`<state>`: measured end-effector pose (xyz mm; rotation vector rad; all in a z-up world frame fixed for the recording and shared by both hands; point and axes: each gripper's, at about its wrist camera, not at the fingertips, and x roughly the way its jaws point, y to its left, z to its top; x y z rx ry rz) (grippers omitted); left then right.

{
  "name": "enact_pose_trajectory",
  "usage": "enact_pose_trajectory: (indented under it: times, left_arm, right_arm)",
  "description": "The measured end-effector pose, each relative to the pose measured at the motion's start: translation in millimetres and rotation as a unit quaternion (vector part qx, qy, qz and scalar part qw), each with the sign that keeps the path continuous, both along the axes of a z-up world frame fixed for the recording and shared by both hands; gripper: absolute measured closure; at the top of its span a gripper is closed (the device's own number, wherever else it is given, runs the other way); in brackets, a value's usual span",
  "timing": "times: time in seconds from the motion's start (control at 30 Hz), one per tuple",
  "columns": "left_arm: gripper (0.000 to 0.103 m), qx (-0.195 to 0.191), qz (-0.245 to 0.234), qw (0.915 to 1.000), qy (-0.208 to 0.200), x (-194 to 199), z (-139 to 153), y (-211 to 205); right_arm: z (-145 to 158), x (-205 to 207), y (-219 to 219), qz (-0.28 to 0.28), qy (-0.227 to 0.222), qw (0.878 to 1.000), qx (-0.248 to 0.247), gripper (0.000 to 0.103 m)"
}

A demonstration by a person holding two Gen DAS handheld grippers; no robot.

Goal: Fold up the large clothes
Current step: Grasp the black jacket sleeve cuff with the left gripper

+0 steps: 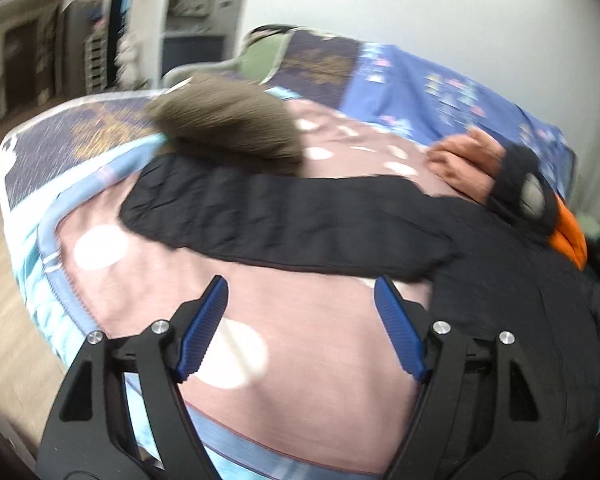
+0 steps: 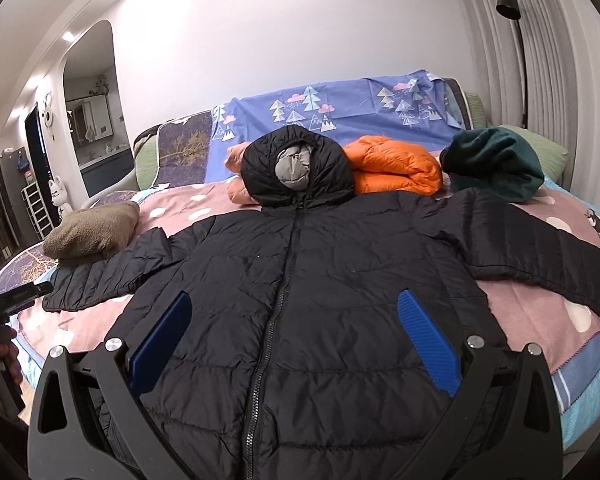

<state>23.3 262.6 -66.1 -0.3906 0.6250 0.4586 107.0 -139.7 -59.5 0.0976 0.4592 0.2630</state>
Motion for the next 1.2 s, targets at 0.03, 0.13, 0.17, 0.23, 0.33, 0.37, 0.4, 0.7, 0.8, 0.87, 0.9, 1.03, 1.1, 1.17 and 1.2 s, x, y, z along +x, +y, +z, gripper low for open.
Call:
enact_pose_trajectory:
  times: [0.03, 0.13, 0.17, 0.23, 0.33, 0.37, 0.4, 0.7, 0.8, 0.87, 0.9, 1.03, 1.1, 1.17, 1.2]
  left_arm:
    - [0.027, -0.013, 0.016, 0.9998, -0.004, -2, -2, 15]
    - [0.027, -0.045, 0.053, 0.9974, -0.016, -9, -8, 56]
    - [0.027, -0.065, 0.065, 0.9956, -0.02, -10, -12, 71]
    - [0.028, -0.123, 0.078, 0.9887, -0.037, -11, -22, 101]
    - [0.03, -0.179, 0.097, 0.9775, -0.055, -11, -37, 132]
    - [0.032, -0.195, 0.104, 0.9735, -0.059, -10, -43, 144]
    - [0.034, -0.205, 0.107, 0.9711, -0.061, -8, -46, 150]
    - [0.048, -0.302, 0.155, 0.939, -0.056, 6, -96, 205]
    - [0.048, -0.311, 0.159, 0.9351, -0.057, 11, -107, 212]
    - [0.048, -0.313, 0.161, 0.9339, -0.064, 16, -109, 218]
    - [0.048, -0.318, 0.163, 0.9315, -0.069, 19, -110, 221]
    - [0.073, -0.324, 0.167, 0.9273, -0.083, 26, -108, 228]
    - [0.09, -0.328, 0.167, 0.9246, -0.097, 27, -106, 229]
    - [0.099, -0.325, 0.16, 0.9242, -0.121, 25, -97, 227]
    - [0.099, -0.321, 0.152, 0.9249, -0.137, 24, -90, 224]
  right_arm:
    - [-1, 1, 1, 0.002, 0.001, 1.0, 0.001, 0.001]
    - [-3, 5, 8, 0.014, 0.003, 1.0, 0.003, 0.001]
    - [-3, 6, 12, 0.019, 0.0, 1.0, 0.0, 0.001]
    - [-3, 7, 18, 0.024, -0.004, 1.0, -0.007, 0.001]
    - [-5, 12, 26, 0.034, -0.005, 0.999, -0.009, 0.001]
    - [-7, 14, 27, 0.036, -0.004, 0.999, -0.007, 0.001]
    - [-8, 16, 28, 0.036, -0.002, 0.999, -0.006, 0.001]
    - [-16, 32, 40, 0.04, 0.011, 0.999, -0.004, 0.001]
    - [-19, 34, 44, 0.043, 0.014, 0.999, -0.005, 0.001]
    - [-20, 36, 46, 0.046, 0.016, 0.999, -0.006, 0.001]
    - [-20, 35, 47, 0.047, 0.016, 0.999, -0.006, 0.001]
    - [-19, 32, 48, 0.051, 0.014, 0.999, -0.008, 0.001]
    - [-18, 29, 46, 0.051, 0.01, 0.999, -0.009, 0.001]
    - [-17, 26, 44, 0.048, 0.008, 0.999, -0.009, 0.001]
    - [-16, 24, 43, 0.048, 0.007, 0.999, -0.008, 0.001]
